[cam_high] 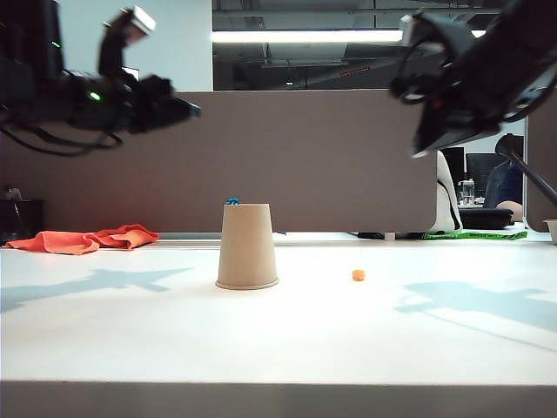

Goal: Throw the dice onto the paper cup, compare its value with the values of the other dice on the table, place the die with the higher value on the paper cup, and take no action if both dice have the same value.

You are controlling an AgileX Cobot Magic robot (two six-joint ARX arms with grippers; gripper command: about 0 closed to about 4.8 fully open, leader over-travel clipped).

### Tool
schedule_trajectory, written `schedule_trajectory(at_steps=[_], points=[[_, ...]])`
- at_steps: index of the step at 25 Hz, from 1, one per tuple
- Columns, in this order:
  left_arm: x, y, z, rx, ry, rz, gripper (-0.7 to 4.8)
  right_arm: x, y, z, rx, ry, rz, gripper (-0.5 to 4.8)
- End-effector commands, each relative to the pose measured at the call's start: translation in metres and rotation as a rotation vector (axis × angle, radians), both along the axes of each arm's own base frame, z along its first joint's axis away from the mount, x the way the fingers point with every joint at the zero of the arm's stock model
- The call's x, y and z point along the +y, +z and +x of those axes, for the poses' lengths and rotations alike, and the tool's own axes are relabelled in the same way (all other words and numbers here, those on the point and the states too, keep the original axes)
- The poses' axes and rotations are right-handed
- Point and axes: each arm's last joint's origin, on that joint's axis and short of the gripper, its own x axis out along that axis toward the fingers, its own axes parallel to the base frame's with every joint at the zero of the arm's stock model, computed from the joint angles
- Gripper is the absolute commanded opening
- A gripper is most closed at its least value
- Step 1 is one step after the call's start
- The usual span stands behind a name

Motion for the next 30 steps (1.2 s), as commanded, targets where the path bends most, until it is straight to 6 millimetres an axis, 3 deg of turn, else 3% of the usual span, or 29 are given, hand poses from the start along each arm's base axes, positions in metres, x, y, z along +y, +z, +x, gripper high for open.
schedule_trajectory(at_steps=[1,6,14,20,23,30], points=[[0.021,0.015,-0.004,0.021,0.055,-0.011,-0.06,-0.021,0.005,-0.016,-0.054,-0.057,0.016,-0.06],[0.045,0.038,-0.020,0.109,0.145,0.014,-0.06,-0.062,0.011,-0.048,-0.126,-0.132,0.061,-0.06],[0.051,0.057,-0.052,0.237,0.279,0.138,-0.06,-0.088,0.025,-0.085,-0.215,-0.171,0.094,-0.06],[0.052,0.072,-0.072,0.236,0.285,0.176,-0.06,-0.089,0.003,-0.120,-0.282,-0.188,0.137,-0.06],[0.054,0.082,-0.083,0.226,0.325,0.175,-0.06,-0.093,-0.021,-0.142,-0.333,-0.285,0.148,-0.06],[0.055,0.089,-0.098,0.243,0.323,0.179,-0.06,-0.095,-0.052,-0.163,-0.440,-0.306,0.140,-0.06]])
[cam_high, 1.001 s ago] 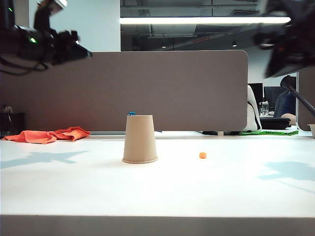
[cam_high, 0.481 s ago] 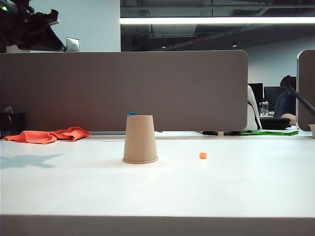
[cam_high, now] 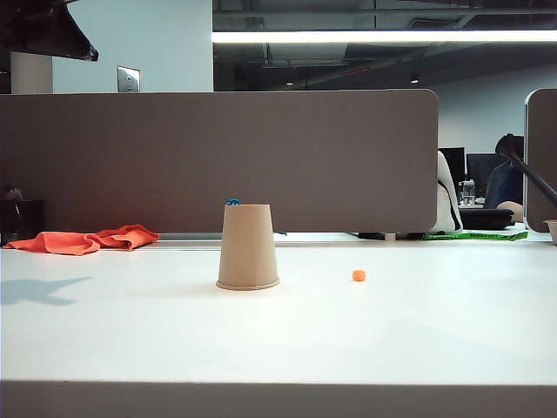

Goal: Throw the dice onto the paper cup, compare its value with the values of the other dice on the table, place the die with the higher value on the paper cup, and take no action if both dice have the same value.

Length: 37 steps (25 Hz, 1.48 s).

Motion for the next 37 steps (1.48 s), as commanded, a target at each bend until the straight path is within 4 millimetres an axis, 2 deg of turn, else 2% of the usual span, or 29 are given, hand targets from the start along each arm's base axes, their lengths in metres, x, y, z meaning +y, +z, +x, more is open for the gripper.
schedule_trajectory(at_steps=[1,4,6,14,17,24,29,30,33,37], points=[[0.001,0.002,-0.006,0.006,0.003,0.005,-0.06,-0.001,-0.008,-0.005,-0.041,-0.018,-0.001,-0.06],[0.001,0.000,-0.015,-0.007,0.003,0.004,-0.06,-0.002,-0.015,-0.008,-0.068,-0.024,-0.001,-0.06],[0.002,-0.006,-0.030,-0.020,0.016,0.005,-0.06,-0.002,-0.022,-0.009,-0.075,-0.023,0.009,-0.06],[0.005,-0.022,-0.068,-0.050,0.048,0.000,-0.06,-0.002,-0.028,-0.008,-0.057,-0.028,0.014,-0.06],[0.007,-0.034,-0.088,-0.070,0.072,-0.002,-0.06,-0.003,-0.036,-0.006,-0.035,-0.037,0.032,-0.06],[0.009,-0.050,-0.123,-0.098,0.090,-0.020,-0.06,-0.003,-0.036,-0.006,-0.041,-0.028,0.035,-0.06],[0.013,-0.059,-0.148,-0.020,0.192,0.010,-0.06,-0.002,-0.036,-0.006,-0.040,-0.019,0.035,-0.06],[0.016,-0.061,-0.158,-0.011,0.243,0.038,-0.06,-0.002,-0.036,-0.006,-0.040,-0.012,0.035,-0.06],[0.017,-0.063,-0.177,-0.076,0.274,0.036,-0.06,-0.001,-0.036,-0.006,-0.039,0.015,0.035,-0.06],[0.018,-0.071,-0.190,-0.140,0.276,0.020,-0.06,-0.001,-0.036,-0.006,-0.041,0.027,0.035,-0.06]])
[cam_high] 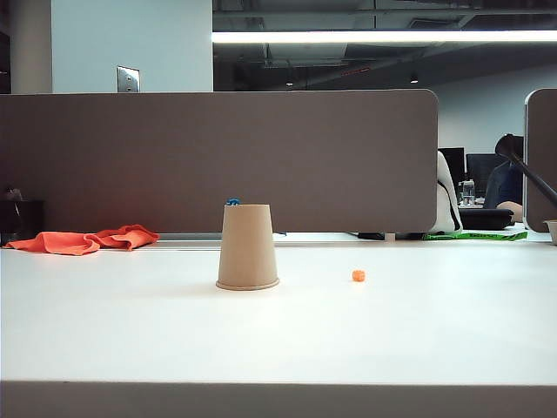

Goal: Throw the dice onto the paper cup, compare its value with the values of the other dice on the table, place the die with the higher value on the paper cup, and take no action if both dice have the same value.

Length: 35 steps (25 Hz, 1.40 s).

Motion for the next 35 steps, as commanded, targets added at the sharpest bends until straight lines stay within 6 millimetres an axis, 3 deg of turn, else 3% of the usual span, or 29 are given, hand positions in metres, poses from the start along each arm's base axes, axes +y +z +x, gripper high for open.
schedule_trajectory(at_steps=[1,15,26,35], points=[[0.001,-0.007,-0.008,-0.044,0.005,-0.001,-0.06,0.000,0.002,0.000,-0.019,0.009,0.005,-0.06],[0.004,-0.027,-0.007,-0.001,0.120,-0.102,-0.06,0.001,0.001,0.000,-0.014,0.012,0.011,-0.06],[0.002,-0.065,0.009,0.047,0.091,-0.090,-0.06,0.001,0.011,-0.001,-0.115,0.012,-0.003,-0.06],[0.000,-0.078,0.017,-0.057,0.040,-0.100,-0.06,0.003,0.014,-0.002,-0.163,0.086,-0.083,-0.06]])
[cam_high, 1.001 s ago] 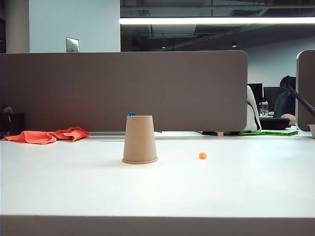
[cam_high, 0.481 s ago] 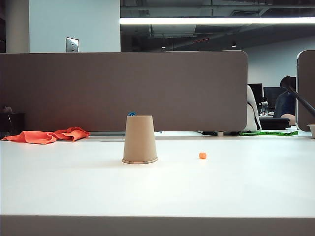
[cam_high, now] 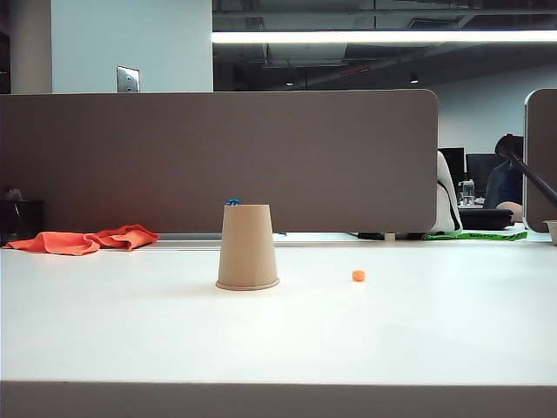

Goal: Throw the dice onto the paper cup, compare its value with the values of the other dice on the table, place the die with the higher value on the paper cup, and take no action if both dice have the same value.

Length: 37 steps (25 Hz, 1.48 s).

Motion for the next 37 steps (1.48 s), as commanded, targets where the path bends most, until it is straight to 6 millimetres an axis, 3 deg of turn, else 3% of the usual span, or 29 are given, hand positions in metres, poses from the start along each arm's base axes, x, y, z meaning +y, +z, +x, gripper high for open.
schedule_trajectory(at_steps=[1,21,27,37], points=[[0.000,-0.003,0.003,-0.065,-0.007,0.004,-0.06,0.002,0.001,-0.001,-0.031,0.052,-0.082,-0.06],[0.001,-0.015,0.004,-0.010,0.039,0.140,-0.06,0.002,-0.004,0.000,0.016,0.048,-0.116,-0.06],[0.002,-0.015,0.004,0.000,0.063,0.029,-0.06,0.002,-0.004,0.000,0.016,0.045,-0.114,-0.06],[0.001,-0.014,0.004,-0.004,0.026,0.042,-0.06,0.002,-0.004,0.000,0.017,0.045,-0.114,-0.06]])
